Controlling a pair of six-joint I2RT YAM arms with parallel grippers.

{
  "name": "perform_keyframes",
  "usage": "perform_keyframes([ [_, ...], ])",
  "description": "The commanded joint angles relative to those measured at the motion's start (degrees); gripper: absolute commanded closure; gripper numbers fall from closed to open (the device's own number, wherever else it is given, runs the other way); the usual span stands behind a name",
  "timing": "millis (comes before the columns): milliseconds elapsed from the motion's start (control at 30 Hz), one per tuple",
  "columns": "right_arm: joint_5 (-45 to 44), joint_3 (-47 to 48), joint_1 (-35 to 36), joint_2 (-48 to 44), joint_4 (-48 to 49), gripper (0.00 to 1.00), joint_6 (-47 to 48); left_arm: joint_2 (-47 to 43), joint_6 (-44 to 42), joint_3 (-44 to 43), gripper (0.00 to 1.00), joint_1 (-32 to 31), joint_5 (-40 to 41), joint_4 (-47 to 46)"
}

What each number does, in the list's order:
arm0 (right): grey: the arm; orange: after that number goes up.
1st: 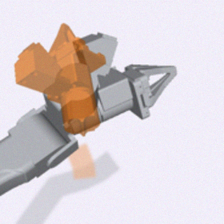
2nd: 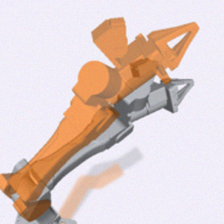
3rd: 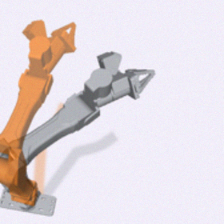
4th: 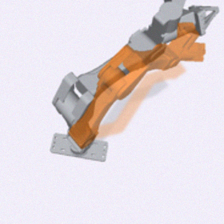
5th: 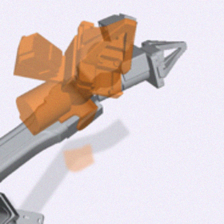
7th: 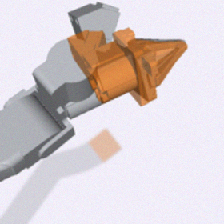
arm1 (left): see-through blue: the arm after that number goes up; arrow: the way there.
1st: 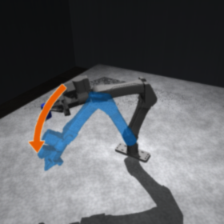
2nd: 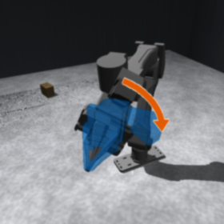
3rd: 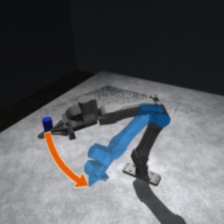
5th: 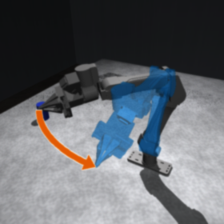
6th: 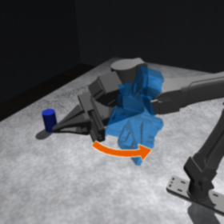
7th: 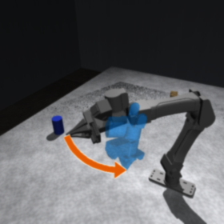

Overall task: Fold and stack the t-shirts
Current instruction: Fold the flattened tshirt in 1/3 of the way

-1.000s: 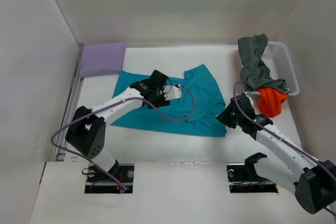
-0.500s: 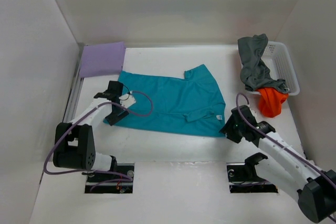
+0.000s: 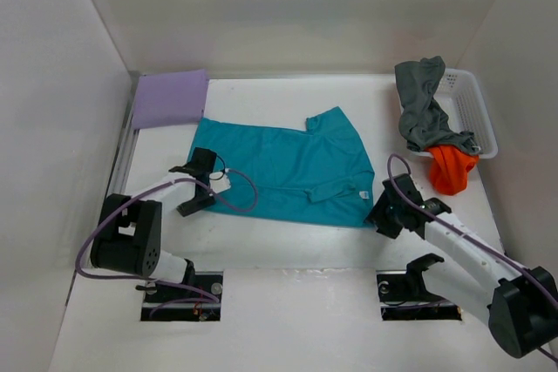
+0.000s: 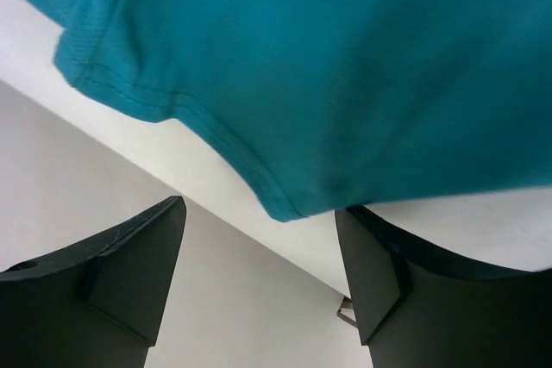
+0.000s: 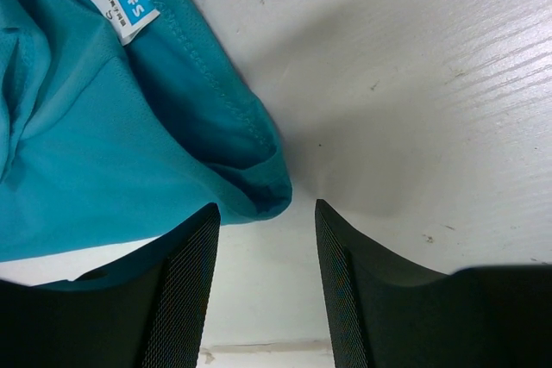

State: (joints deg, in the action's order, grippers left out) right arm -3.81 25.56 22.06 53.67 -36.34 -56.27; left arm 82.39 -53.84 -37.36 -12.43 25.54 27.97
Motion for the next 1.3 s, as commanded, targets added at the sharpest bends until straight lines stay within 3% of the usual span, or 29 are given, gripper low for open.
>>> perform_keyframes([
  [0, 0.39, 0.80, -0.58, 0.47, 2.06, 0.47, 1.43, 2.51, -0.56, 1.42, 0.31, -0.53, -2.51, -7.13],
  [200, 0.91, 1.68, -2.07, 2.23, 3.02, 0.53, 3.18, 3.74, -0.21, 2.38, 0.40, -1.50, -3.65, -8.89],
  [267, 2.31, 1.86, -3.64, 2.93, 3.81, 0.60, 4.76, 4.18, 0.14, 2.38, 0.53, -1.59, -4.35, -8.98],
  [367, 5.82, 1.60, -5.67, 3.81, 5.57, 0.83, 6.08, 4.36, 0.76, 2.21, 0.85, -1.77, -5.41, -8.89],
  [467, 8.20, 1.07, -6.38, 3.90, 6.45, 0.98, 5.82, 2.17, 0.50, 3.26, 0.99, -2.03, -5.59, -7.84],
  [667, 4.88, 2.47, -2.52, -3.73, -1.44, 1.00, 1.08, -11.27, -0.74, 4.76, 1.00, -2.47, -5.85, 5.58],
  [800, -3.02, 6.33, 4.50, -11.55, -15.83, 1.00, -3.48, -18.39, 0.75, 3.88, 1.00, -5.98, -5.06, 18.93],
  [1000, -6.29, 9.50, 14.00, -16.40, -29.65, 1.00, -10.69, -27.18, 5.06, 3.17, 1.00, -12.83, -6.73, 36.52],
  [1267, -8.14, 11.97, 20.69, -15.17, -36.61, 0.99, -16.06, -29.04, 5.68, 2.56, 0.95, -14.16, -6.82, 42.35],
])
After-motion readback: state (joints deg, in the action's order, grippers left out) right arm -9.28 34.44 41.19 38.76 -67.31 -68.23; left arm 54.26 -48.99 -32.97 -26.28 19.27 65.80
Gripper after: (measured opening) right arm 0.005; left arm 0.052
